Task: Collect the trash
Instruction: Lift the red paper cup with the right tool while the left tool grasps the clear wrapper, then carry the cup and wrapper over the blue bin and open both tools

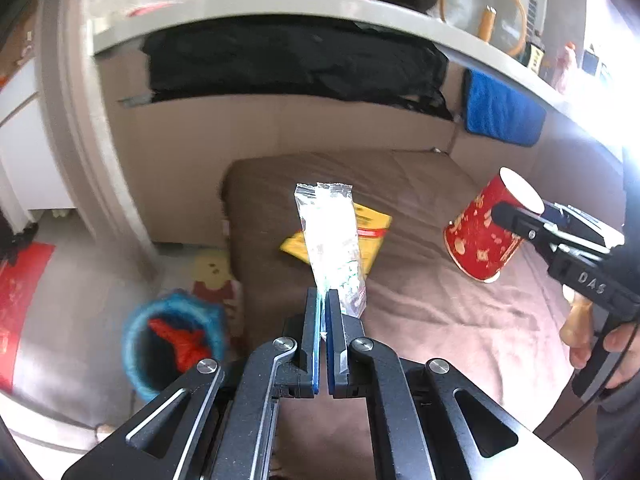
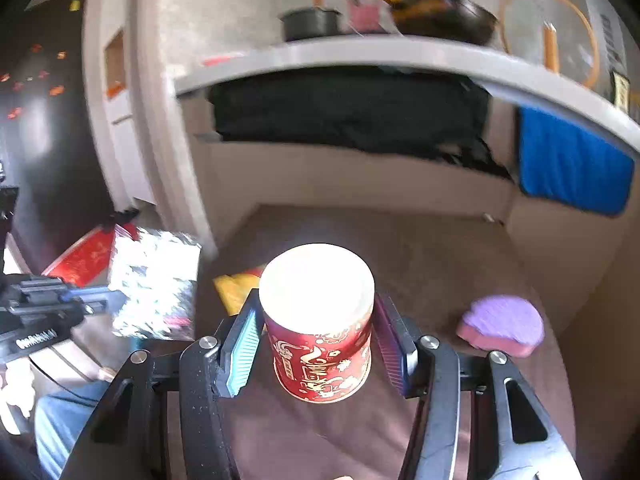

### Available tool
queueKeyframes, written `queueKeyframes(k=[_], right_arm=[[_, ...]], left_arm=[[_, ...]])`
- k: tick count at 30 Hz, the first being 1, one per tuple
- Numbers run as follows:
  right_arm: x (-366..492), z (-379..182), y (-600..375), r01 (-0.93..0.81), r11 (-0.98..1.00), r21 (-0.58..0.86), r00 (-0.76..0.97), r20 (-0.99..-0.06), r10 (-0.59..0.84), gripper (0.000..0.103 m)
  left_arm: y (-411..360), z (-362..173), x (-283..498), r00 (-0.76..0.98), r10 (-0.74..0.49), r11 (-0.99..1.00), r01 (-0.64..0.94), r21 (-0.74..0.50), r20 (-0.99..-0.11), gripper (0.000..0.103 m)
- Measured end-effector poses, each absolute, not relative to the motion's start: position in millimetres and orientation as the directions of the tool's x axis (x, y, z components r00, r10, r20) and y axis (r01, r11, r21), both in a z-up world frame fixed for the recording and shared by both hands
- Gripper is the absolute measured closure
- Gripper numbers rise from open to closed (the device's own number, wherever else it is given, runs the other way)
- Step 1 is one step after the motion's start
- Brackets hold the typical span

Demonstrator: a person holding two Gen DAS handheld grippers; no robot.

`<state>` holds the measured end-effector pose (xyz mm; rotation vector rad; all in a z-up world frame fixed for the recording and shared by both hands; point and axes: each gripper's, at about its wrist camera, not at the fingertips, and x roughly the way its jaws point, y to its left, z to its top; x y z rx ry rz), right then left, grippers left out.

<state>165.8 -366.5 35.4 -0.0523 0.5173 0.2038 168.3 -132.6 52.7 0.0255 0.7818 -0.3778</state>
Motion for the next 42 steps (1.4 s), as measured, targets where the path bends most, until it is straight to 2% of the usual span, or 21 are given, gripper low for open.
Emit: queueKeyframes(k=[9, 16, 23, 29, 37, 42], right_arm=[[164, 62, -228, -0.368, 0.930, -0.004, 0.822, -0.468, 0.324, 0.053], [181, 42, -136, -0.452, 0.892, -0.028, 0.767, -0.522, 0.373, 0.053], [220, -6, -86, -0.465, 0.885, 0.002, 0.696, -0.617, 0.367, 0.053], [261, -63, -60, -0.431, 0.901, 0.051, 0.624, -0.704, 0.339, 0.052], [313, -132, -42, -0.383, 0.917, 0.110, 0.531, -0.786, 0.316, 0.052], [335, -157, -39, -0.381, 0.914, 0.142, 0.486, -0.810, 0.329, 0.050]], left_arm=[[-10, 65, 145, 0.706, -0.226, 0.972, 0.203, -0.114, -0.671, 0.101], [64, 41, 150, 0.691, -0.170, 0.985, 0.120, -0.120, -0.702, 0.101], [113, -19, 173, 0.612, -0.151, 0.988, 0.072, -0.136, -0.776, 0.101], [131, -83, 212, 0.521, -0.187, 0.982, 0.073, -0.175, -0.833, 0.101], [137, -144, 259, 0.436, -0.214, 0.977, 0.073, -0.202, -0.874, 0.101], [140, -169, 284, 0.390, -0.256, 0.966, 0.072, -0.247, -0.885, 0.096]])
